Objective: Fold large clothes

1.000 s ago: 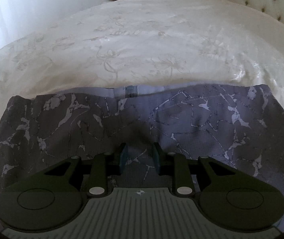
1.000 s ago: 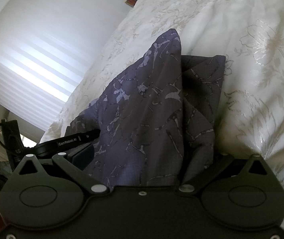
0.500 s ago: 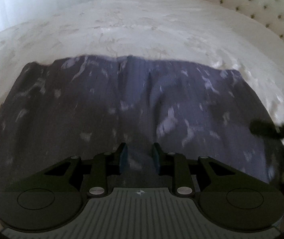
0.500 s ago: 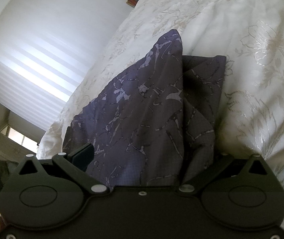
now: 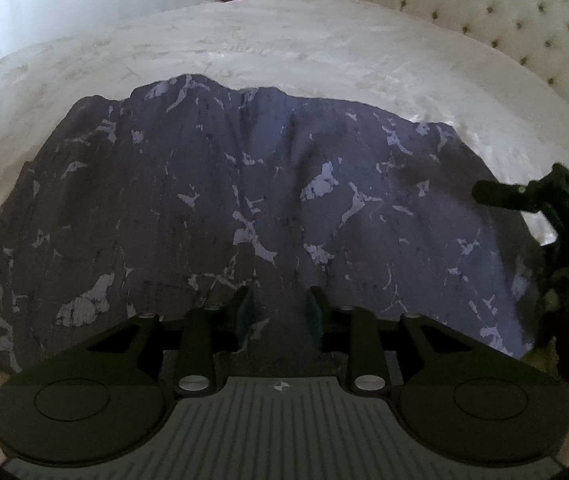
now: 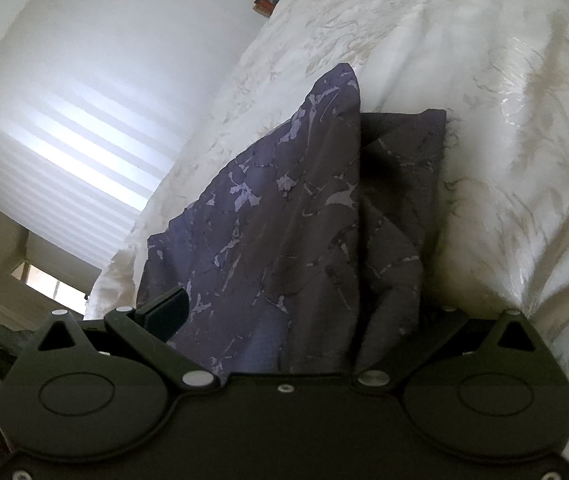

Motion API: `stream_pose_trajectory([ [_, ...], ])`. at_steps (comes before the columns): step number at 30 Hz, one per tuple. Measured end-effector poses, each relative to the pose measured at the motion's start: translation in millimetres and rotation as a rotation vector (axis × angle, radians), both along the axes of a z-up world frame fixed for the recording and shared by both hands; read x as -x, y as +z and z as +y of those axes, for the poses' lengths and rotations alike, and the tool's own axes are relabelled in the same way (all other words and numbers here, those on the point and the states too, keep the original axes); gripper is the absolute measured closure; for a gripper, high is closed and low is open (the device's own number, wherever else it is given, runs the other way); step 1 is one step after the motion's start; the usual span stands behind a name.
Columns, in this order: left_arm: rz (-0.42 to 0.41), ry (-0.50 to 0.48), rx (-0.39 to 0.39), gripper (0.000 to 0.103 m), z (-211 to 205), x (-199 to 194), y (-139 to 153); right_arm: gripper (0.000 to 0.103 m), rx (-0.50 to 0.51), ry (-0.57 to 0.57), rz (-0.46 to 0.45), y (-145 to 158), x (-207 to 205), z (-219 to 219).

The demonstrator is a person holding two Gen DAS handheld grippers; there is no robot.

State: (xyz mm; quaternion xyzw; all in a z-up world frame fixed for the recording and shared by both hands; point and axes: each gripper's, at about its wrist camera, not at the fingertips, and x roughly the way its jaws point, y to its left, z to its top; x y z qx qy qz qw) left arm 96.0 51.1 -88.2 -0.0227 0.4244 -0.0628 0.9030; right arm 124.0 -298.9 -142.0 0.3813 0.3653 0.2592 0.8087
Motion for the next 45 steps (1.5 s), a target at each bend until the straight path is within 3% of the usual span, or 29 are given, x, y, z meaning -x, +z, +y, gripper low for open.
stream_pose_trajectory([
  [3,0.014,-0.011,-0.002,0.073,-1,-5,-7,0.007,-0.003,0.006,0.000,2,1,-2],
  [5,0.016,-0.020,-0.005,0.073,-4,-8,-9,0.035,0.026,0.007,0.009,4,3,-2],
  [7,0.015,-0.023,0.000,0.073,-5,-10,-9,0.051,0.050,-0.006,0.024,6,4,-4],
  [9,0.018,-0.023,0.017,0.074,-4,-12,-8,0.067,0.003,-0.023,0.041,12,7,-9],
  [11,0.021,-0.024,0.046,0.074,1,-13,-5,0.070,-0.009,-0.038,0.053,25,10,-10],
  [20,0.038,-0.028,0.185,0.072,36,3,0,0.070,0.070,0.050,-0.006,130,6,54],
  [25,0.043,-0.028,0.234,0.071,59,18,1,0.070,0.058,0.150,-0.033,159,-8,118],
  [33,0.069,-0.020,0.238,0.073,77,43,1,0.067,0.120,0.355,-0.002,151,-39,248],
  [40,0.110,-0.004,0.228,0.072,86,63,-1,0.047,0.218,0.500,0.054,118,-63,324],
  [43,0.109,-0.013,0.243,0.072,87,61,-1,0.035,0.210,0.551,0.078,107,-65,338],
  [45,0.089,-0.027,0.248,0.072,85,63,5,0.033,0.186,0.583,0.073,112,-68,344],
])
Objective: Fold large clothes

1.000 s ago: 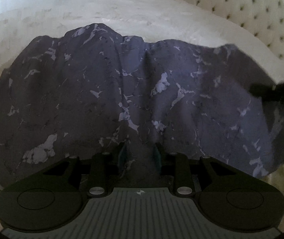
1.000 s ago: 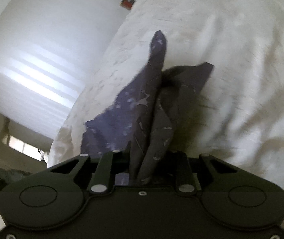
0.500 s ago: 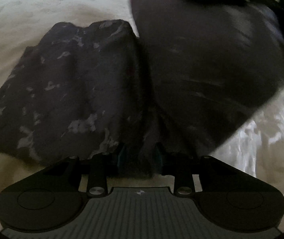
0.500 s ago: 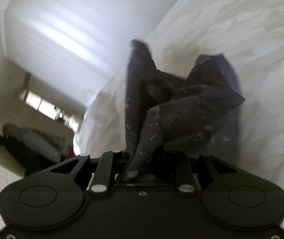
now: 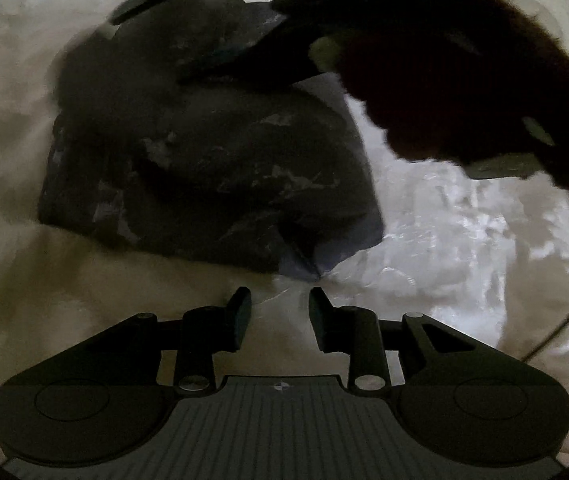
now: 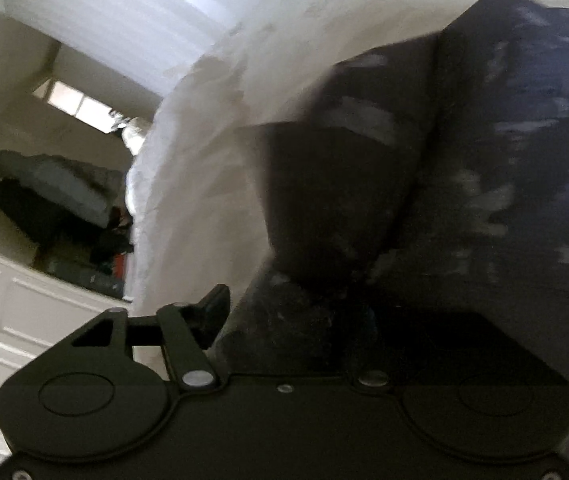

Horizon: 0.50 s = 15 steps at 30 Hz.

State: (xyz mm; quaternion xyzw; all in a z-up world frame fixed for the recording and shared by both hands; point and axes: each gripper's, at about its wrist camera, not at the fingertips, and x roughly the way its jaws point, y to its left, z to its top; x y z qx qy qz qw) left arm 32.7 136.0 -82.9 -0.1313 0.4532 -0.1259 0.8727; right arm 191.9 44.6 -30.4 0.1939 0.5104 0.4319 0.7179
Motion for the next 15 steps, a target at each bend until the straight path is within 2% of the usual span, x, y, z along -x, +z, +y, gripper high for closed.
stream_pose_trajectory([
  [3,-0.039,-0.042,0.002,0.072,-2,4,12,0.026,-0.057,0.050,0.001,10,6,-7],
  [7,-0.101,-0.113,0.002,0.072,-2,6,32,0.023,-0.117,0.045,-0.082,40,11,-36],
  [10,-0.173,-0.165,-0.013,0.072,-2,6,54,0.018,-0.132,-0.008,-0.163,58,13,-69],
  [13,-0.252,-0.189,-0.014,0.071,-3,4,74,0.018,-0.118,-0.096,-0.242,69,14,-99],
  [15,-0.302,-0.185,-0.017,0.066,-8,-2,82,0.018,-0.098,-0.160,-0.278,69,14,-115],
])
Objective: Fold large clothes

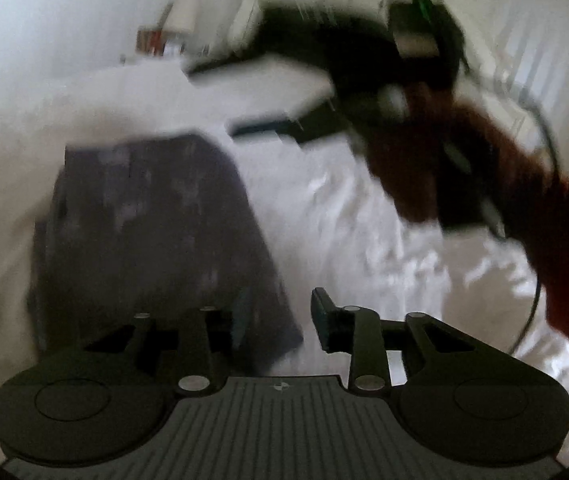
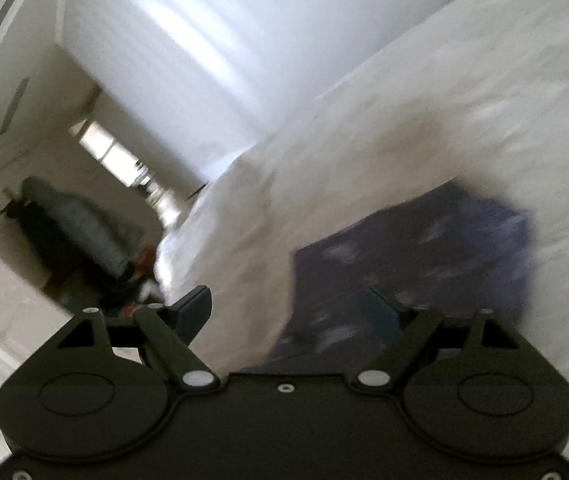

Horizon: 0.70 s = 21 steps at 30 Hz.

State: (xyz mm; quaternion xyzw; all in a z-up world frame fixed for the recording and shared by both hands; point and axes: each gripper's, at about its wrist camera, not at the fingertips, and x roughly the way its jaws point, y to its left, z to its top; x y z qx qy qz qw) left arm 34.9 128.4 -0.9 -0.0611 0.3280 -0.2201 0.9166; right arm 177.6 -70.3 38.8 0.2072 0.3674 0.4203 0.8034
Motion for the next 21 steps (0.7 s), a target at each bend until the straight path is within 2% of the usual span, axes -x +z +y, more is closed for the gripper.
stream_pose_trajectory([
  [3,-0.060,0.058,-0.030,0.063,-1,-16,5,0.018,0.031,-0.084,-0.012,-10,3,-10],
  [6,-0.088,0.183,-0.063,0.062,9,-35,-4,0.020,0.110,-0.133,-0.028,-26,10,-13],
  [7,-0.085,0.230,-0.084,0.062,13,-41,-10,0.025,0.140,-0.142,-0.040,-32,14,-14],
  [8,-0.068,0.275,-0.106,0.062,18,-46,-18,0.036,0.171,-0.146,-0.056,-37,18,-14],
  [9,-0.039,0.314,-0.127,0.062,24,-51,-26,0.042,0.204,-0.144,-0.072,-41,21,-17],
  [10,0.006,0.342,-0.146,0.063,29,-55,-38,0.053,0.247,-0.129,-0.094,-48,26,-11],
  [11,0.051,0.356,-0.155,0.063,35,-58,-49,0.058,0.282,-0.110,-0.117,-56,32,-7],
  [14,0.082,0.367,-0.124,0.063,48,-52,-69,0.058,0.360,-0.033,-0.175,-74,53,3],
  [18,0.076,0.369,-0.144,0.063,45,-47,-72,0.056,0.495,-0.012,-0.305,-96,75,33],
  [21,0.084,0.376,-0.141,0.063,44,-52,-74,0.056,0.452,-0.032,-0.271,-103,68,33],
])
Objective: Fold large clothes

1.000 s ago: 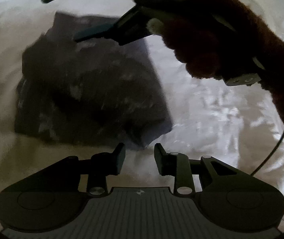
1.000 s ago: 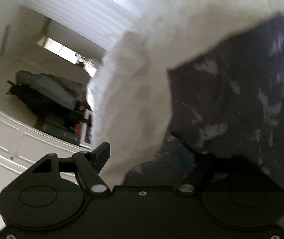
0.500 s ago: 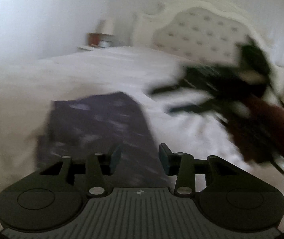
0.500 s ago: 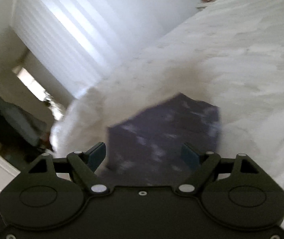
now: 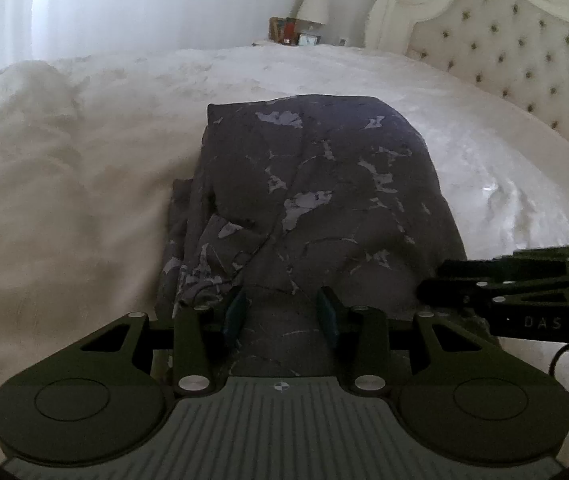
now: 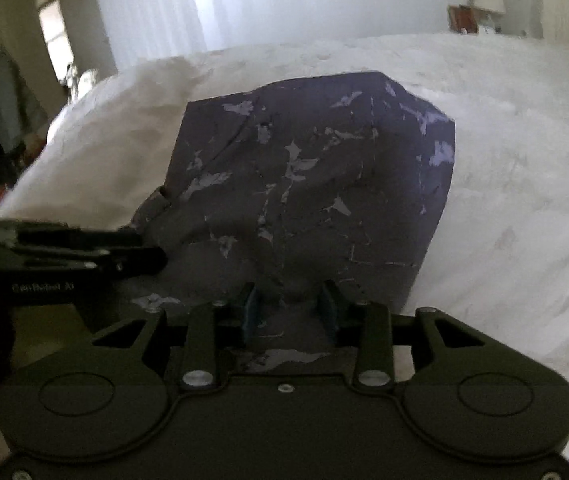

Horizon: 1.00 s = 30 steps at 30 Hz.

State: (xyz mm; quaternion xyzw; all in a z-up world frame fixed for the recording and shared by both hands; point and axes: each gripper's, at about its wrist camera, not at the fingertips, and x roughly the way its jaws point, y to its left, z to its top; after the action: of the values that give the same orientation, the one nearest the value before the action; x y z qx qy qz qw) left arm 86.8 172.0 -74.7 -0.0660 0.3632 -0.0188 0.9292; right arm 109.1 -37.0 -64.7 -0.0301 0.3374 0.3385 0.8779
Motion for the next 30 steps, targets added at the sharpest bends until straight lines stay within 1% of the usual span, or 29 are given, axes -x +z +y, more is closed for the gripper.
stream_pose_trajectory([
  [3,0.008,0.002,0.017,0.063,7,-4,-1,0.056,-0.001,0.026,0.001,3,2,-4],
  [5,0.010,0.006,0.029,0.063,11,-3,-1,0.057,0.005,0.060,0.007,13,-1,-6],
  [6,0.011,0.008,0.036,0.063,11,-3,-2,0.058,-0.016,0.052,-0.007,21,-1,-13],
  [8,0.013,0.012,0.053,0.063,14,-3,-3,0.058,-0.061,-0.007,-0.061,37,-9,-23],
  [10,0.012,0.012,0.055,0.063,13,-3,-4,0.055,-0.078,-0.062,-0.100,47,-23,-27],
  [13,0.011,0.012,0.051,0.063,12,-4,-4,0.055,-0.103,-0.103,-0.106,54,-55,-21],
  [15,0.011,0.014,0.058,0.063,12,-3,-4,0.055,-0.073,-0.123,-0.092,49,-76,-8],
  [18,0.010,0.015,0.062,0.063,12,-2,-4,0.053,-0.018,-0.131,-0.029,25,-96,12],
  [19,0.010,0.015,0.062,0.063,12,-2,-5,0.053,-0.004,-0.134,-0.013,18,-99,18],
  [21,0.011,0.016,0.061,0.063,13,-3,-5,0.052,0.016,-0.141,-0.012,10,-98,25],
  [25,0.007,0.016,0.053,0.064,11,-3,-4,0.052,0.044,-0.133,-0.029,9,-94,27],
  [27,0.003,0.016,0.049,0.065,10,-2,-3,0.049,0.021,-0.124,-0.028,11,-94,22],
  [28,-0.001,0.016,0.049,0.065,10,-1,-2,0.042,-0.002,-0.119,-0.024,11,-95,18],
  [29,-0.006,0.014,0.050,0.063,10,0,0,0.031,-0.032,-0.113,-0.015,12,-94,13],
  [30,-0.013,0.008,0.054,0.062,10,0,2,0.025,-0.064,-0.109,-0.002,14,-92,10],
])
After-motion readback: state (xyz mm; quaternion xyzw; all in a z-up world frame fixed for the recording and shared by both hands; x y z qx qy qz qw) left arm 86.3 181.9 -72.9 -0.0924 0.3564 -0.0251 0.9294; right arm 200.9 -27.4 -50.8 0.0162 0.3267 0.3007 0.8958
